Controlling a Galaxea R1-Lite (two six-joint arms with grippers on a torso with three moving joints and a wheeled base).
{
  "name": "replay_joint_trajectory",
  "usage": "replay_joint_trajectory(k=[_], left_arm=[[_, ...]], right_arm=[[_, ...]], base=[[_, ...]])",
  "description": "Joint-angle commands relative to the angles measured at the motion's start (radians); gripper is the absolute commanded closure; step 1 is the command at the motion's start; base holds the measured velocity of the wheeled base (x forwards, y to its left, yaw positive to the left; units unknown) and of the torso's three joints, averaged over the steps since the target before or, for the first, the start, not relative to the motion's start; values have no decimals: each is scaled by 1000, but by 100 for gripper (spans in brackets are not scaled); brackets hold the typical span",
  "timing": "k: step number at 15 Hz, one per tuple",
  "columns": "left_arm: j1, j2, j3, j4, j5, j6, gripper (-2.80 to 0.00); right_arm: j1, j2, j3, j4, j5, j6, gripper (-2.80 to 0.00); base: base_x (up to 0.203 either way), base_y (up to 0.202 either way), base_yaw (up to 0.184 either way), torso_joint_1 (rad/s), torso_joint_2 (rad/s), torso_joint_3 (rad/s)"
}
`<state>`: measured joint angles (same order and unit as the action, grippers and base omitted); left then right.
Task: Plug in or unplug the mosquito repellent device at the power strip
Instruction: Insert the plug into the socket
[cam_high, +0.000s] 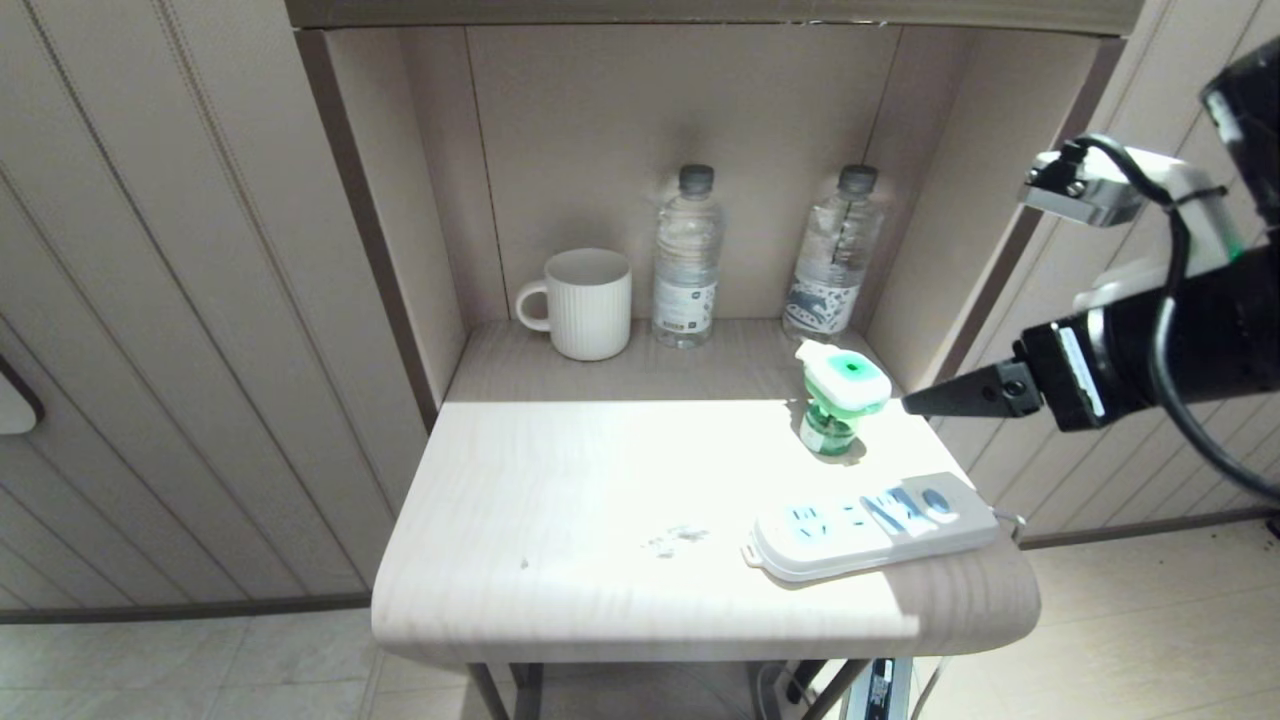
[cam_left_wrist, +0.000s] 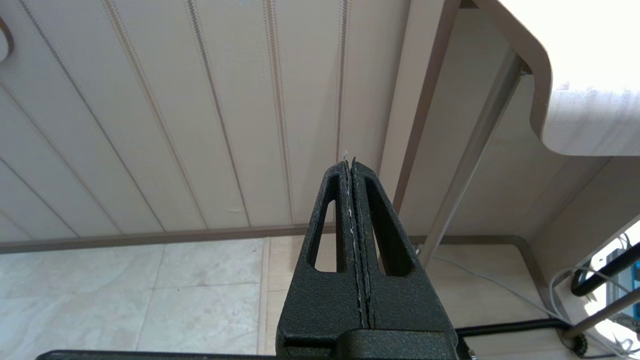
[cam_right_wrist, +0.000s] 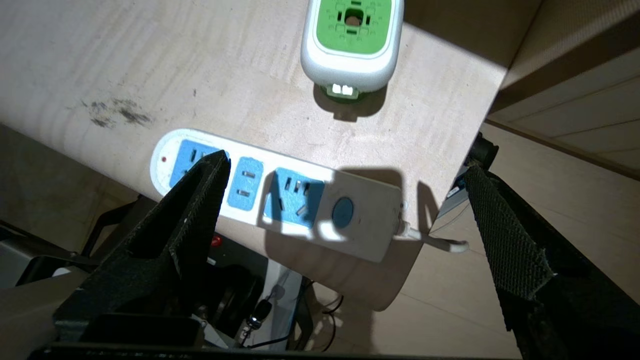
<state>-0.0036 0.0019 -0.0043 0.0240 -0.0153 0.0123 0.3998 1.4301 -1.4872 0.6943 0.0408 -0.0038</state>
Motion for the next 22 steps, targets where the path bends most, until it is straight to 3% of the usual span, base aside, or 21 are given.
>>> replay_joint_trajectory(k=[1,4,5,6,12,14,15,16,18,21,22], left_arm=[[1,0,0,1,0,0,0],[1,0,0,1,0,0,0],[1,0,0,1,0,0,0],[0,0,1,1,0,0,0],[1,0,1,1,0,0,0],[0,0,1,1,0,0,0],[1,0,0,1,0,0,0],[-1,1,1,1,0,0,0],[1,0,0,1,0,0,0],[1,0,1,1,0,0,0],[1,0,1,1,0,0,0]], right_arm=[[38,-187,252,-192,-54,-3,-280],[114,-323,570,-519,-175,-12,-280],[138,-370,640,-644,-213,-13,0],[152,-408,679,-706,-236,-11,0],[162,-445,831,-772,-251,15,0],[166,-391,893,-900,-251,19,0],[168,-375,916,-945,-251,19,-171],[171,-373,920,-953,-251,17,-280],[210,-350,968,-1111,-252,5,-280],[212,-236,966,-1176,-275,8,-280],[215,-195,966,-1259,-302,6,-280]], base=[[0,0,0,0,0,0],[0,0,0,0,0,0],[0,0,0,0,0,0],[0,0,0,0,0,0],[0,0,0,0,0,0],[0,0,0,0,0,0],[0,0,0,0,0,0],[0,0,0,0,0,0],[0,0,0,0,0,0],[0,0,0,0,0,0],[0,0,0,0,0,0]])
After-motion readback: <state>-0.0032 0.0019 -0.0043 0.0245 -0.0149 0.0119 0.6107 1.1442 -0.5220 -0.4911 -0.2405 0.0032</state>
